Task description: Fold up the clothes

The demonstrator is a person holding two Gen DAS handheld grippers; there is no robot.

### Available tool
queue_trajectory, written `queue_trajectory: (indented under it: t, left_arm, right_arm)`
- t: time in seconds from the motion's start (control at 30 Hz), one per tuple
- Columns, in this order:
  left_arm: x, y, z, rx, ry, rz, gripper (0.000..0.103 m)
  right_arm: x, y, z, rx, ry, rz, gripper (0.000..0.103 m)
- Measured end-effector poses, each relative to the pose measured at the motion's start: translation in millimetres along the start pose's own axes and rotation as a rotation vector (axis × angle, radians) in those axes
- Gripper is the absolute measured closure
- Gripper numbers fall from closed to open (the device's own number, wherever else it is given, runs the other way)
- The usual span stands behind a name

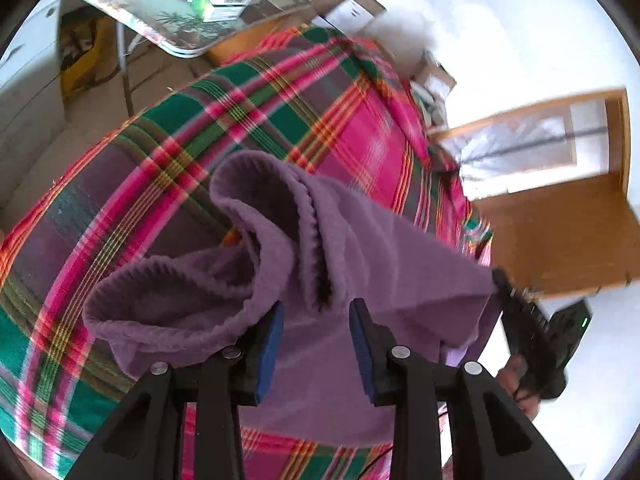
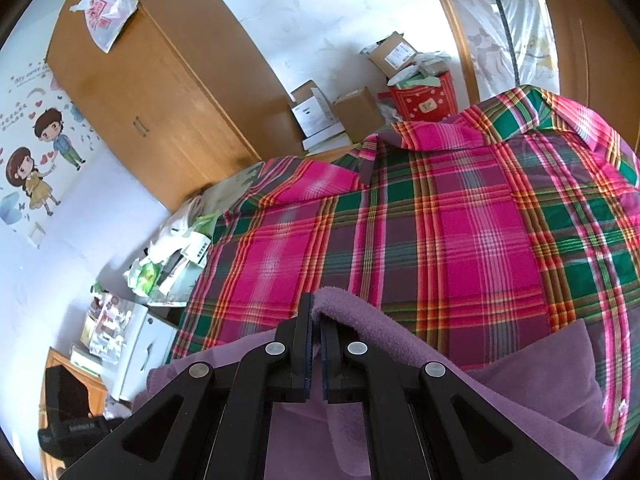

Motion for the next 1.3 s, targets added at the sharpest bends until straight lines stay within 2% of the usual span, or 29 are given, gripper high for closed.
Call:
queue_trajectory:
  t: [0.1, 0.17, 0.2, 0.33, 0.47, 0.8, 0.97, 1.07, 1.3]
  left_arm:
    - [-11.5, 9.8, 5.3, 0.047, 0.004, 0.019, 0.068]
    - [-17.1, 10.5, 4.2, 0.1, -0.032, 0.034, 0.068]
    - [-18.9, 12.7, 1.2, 0.1, -0.058, 0.038, 0.068]
    - [-23.1, 21.1, -7.3, 0.091, -0.073, 0.039, 0.068]
    - [-22.9, 34.0, -8.1, 0.085, -0.088, 0.029, 0.085]
    - [-3.4, 66.4, -4.5, 0.085, -0.139, -0.018, 0.089]
    - [-10.9, 71.7, 1.0, 0.168, -0.217, 0.064, 0.089]
    - [-15.0, 71.6, 7.8, 0.2, -0.225, 0.113, 0.089]
    - [-20.4, 87.5, 10.7, 0.226, -0.233, 0.114, 0.089]
  right_arm:
    - [-1.0, -0.6, -2.7, -0.008, 0.0, 0.005, 0.1]
    - [-0.9, -1.3, -3.1, -0.01, 0.001, 0.006, 0.1]
    - [-0.9, -1.7, -3.1, -0.009, 0.001, 0.006, 0.1]
    - [-2.2, -0.9, -3.1, -0.008, -0.005, 0.006, 0.1]
    - [-5.2, 0.0, -2.7, -0.005, -0.012, 0.007, 0.1]
    - [-6.9, 15.6, -1.5, -0.026, -0.021, -0.01, 0.1]
    - [-6.7, 27.2, -0.3, -0.014, -0.044, -0.031, 0.1]
    - [-6.6, 35.5, 3.1, 0.011, -0.059, -0.051, 0.1]
    - [-30.3, 49.1, 8.6, 0.063, -0.121, -0.044, 0.1]
Point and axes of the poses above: each gripper's, at about its wrist camera, not at the fingertips, and x roughly against the way its jaws point, z to its left, y to its top, the point moved 7 cm from there along -x, roughly the way its jaws point, and after that the axes turned 7 degrees about -x, right-handed, at the moved point
